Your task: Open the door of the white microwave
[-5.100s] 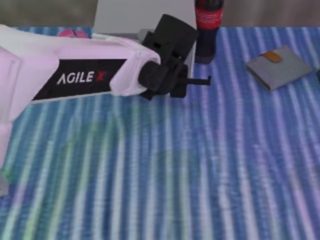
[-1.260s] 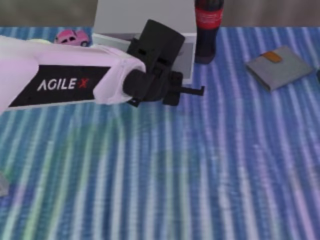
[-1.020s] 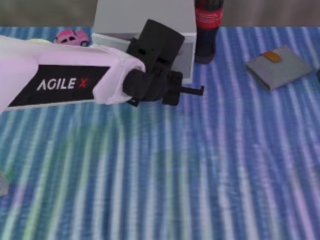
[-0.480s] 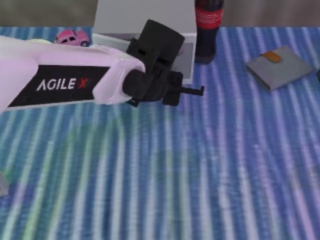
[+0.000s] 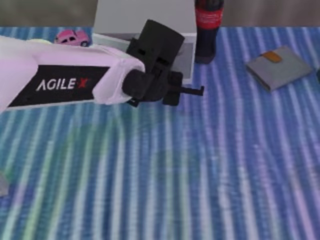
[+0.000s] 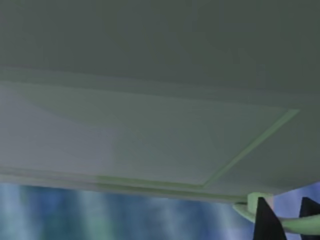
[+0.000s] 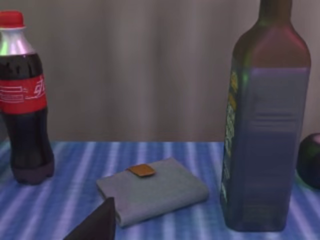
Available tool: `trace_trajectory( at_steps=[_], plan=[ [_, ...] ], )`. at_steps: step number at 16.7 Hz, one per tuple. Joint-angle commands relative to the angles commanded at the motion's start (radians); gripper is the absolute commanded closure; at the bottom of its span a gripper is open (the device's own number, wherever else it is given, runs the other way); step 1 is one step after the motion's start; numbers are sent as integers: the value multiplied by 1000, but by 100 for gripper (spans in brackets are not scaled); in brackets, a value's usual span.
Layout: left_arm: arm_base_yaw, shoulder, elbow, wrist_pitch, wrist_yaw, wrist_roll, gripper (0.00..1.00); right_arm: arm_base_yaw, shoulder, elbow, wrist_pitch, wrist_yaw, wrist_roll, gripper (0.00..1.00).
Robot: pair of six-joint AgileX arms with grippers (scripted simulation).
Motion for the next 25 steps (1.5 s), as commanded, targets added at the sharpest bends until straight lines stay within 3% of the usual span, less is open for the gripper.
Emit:
trace_trajectory(
  at_steps=[8, 25],
  plan=[
    [11, -31, -48, 26, 38, 47, 100, 0, 0, 0, 0, 0, 0, 0],
    [11, -31, -48, 26, 38, 47, 100, 0, 0, 0, 0, 0, 0, 0]
  ],
)
